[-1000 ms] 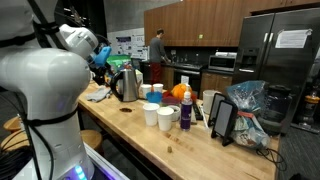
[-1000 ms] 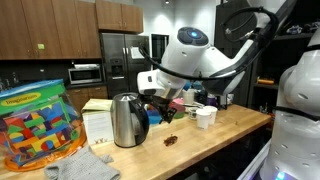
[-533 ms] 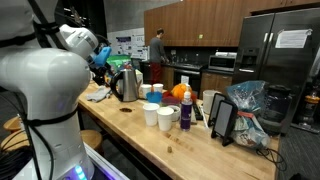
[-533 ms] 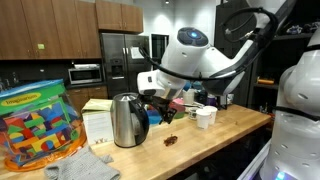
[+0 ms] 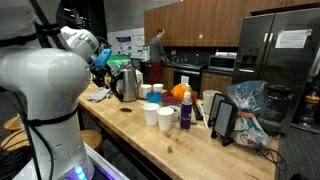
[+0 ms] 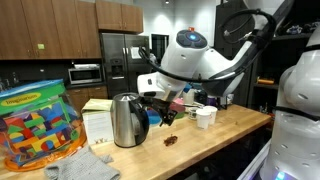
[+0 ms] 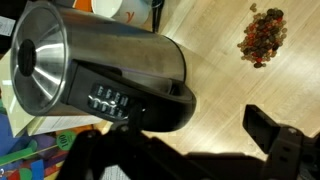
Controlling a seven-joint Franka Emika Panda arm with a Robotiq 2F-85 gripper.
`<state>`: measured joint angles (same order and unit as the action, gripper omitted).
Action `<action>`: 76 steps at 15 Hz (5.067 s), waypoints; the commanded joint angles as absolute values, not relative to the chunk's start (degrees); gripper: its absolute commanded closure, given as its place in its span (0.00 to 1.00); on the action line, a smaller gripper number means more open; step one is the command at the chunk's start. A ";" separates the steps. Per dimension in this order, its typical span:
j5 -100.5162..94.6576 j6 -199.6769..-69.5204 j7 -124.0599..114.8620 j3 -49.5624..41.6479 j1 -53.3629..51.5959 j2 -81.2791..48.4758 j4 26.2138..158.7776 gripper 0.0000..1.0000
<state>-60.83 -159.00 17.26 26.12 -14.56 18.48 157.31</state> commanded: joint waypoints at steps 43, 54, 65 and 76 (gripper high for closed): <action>-63.18 -165.72 16.36 21.33 -14.22 16.76 156.28 0.00; -59.53 -162.56 19.83 17.25 -19.21 22.18 156.96 0.00; -42.83 -150.39 38.22 11.21 -23.74 26.41 155.12 0.00; -22.37 -136.96 68.98 8.74 -25.19 25.36 147.06 0.00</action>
